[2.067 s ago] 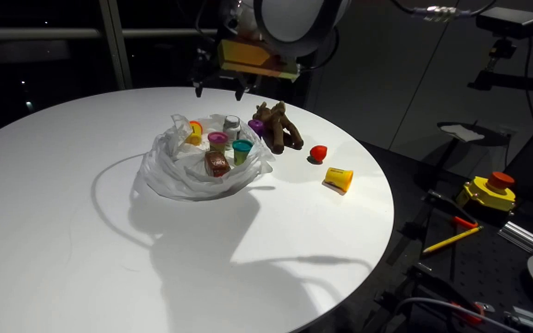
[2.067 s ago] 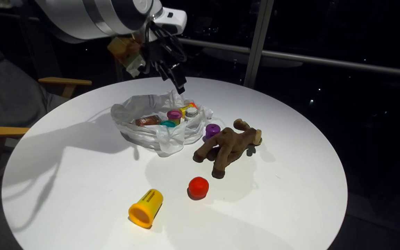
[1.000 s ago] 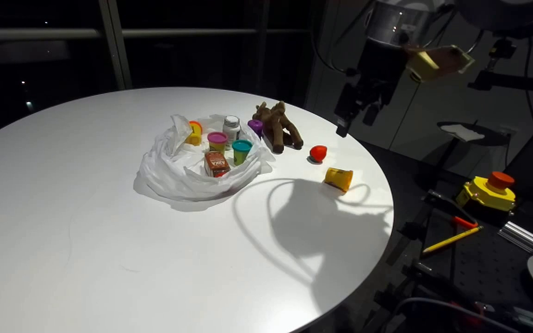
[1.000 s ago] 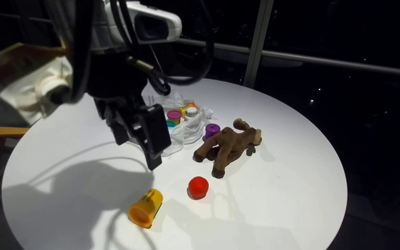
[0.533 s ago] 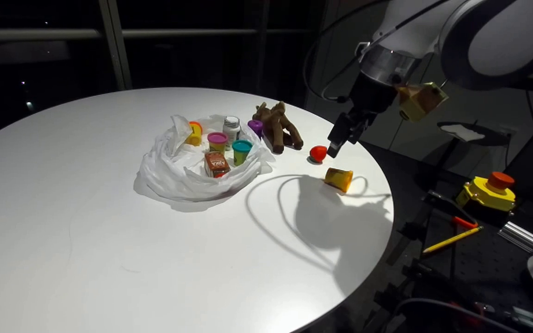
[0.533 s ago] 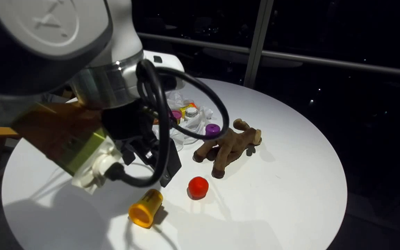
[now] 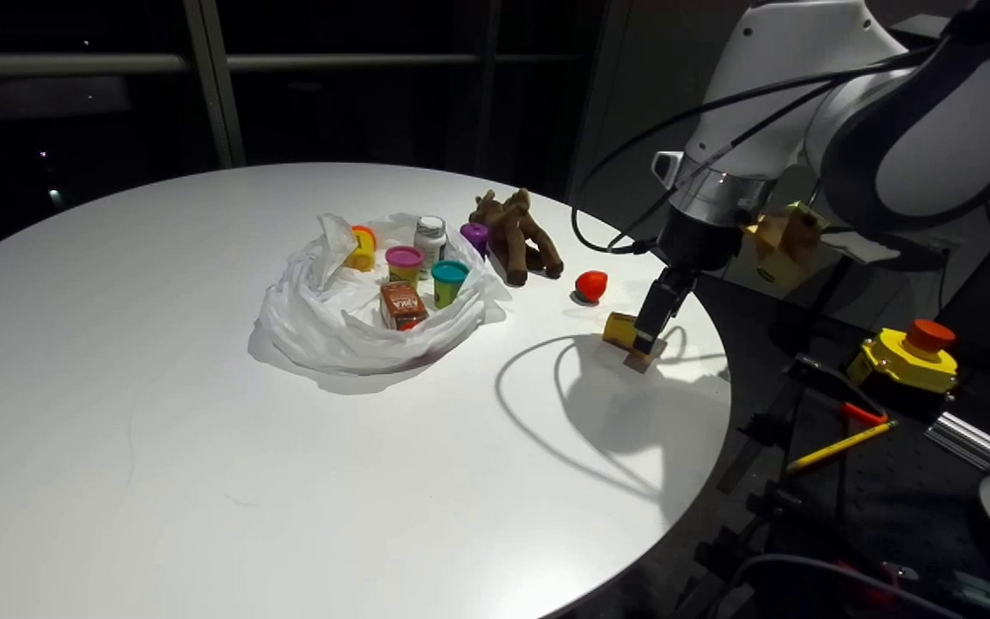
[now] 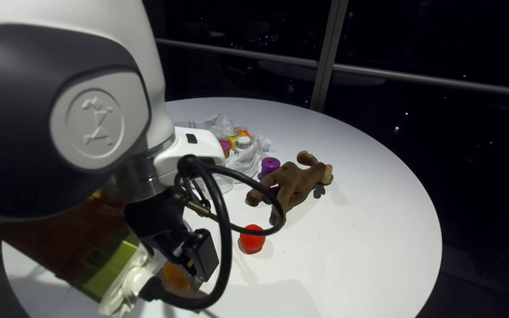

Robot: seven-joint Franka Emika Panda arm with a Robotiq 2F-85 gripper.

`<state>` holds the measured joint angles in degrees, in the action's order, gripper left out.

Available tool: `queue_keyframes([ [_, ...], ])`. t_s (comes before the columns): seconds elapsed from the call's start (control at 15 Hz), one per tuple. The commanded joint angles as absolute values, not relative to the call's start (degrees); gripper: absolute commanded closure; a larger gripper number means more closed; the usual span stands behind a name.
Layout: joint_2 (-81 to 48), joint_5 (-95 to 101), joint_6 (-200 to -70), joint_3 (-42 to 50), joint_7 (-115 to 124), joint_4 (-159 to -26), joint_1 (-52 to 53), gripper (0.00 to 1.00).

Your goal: Pick the bottles and objects on the table and put them in the plastic bag

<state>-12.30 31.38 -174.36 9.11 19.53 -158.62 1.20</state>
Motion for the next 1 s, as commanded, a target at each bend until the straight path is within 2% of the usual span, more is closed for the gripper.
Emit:
queue_keyframes([
  [0.0,-13.6,40.0,-176.4,13.1,23.1,-158.6,2.5,0.0],
  [0.4,-14.8,52.5,-180.1,19.3,30.0,-158.6,4.8,0.0],
  [0.93,-16.8,58.1,-183.5,21.3,37.7,-158.6,7.3,0.0],
])
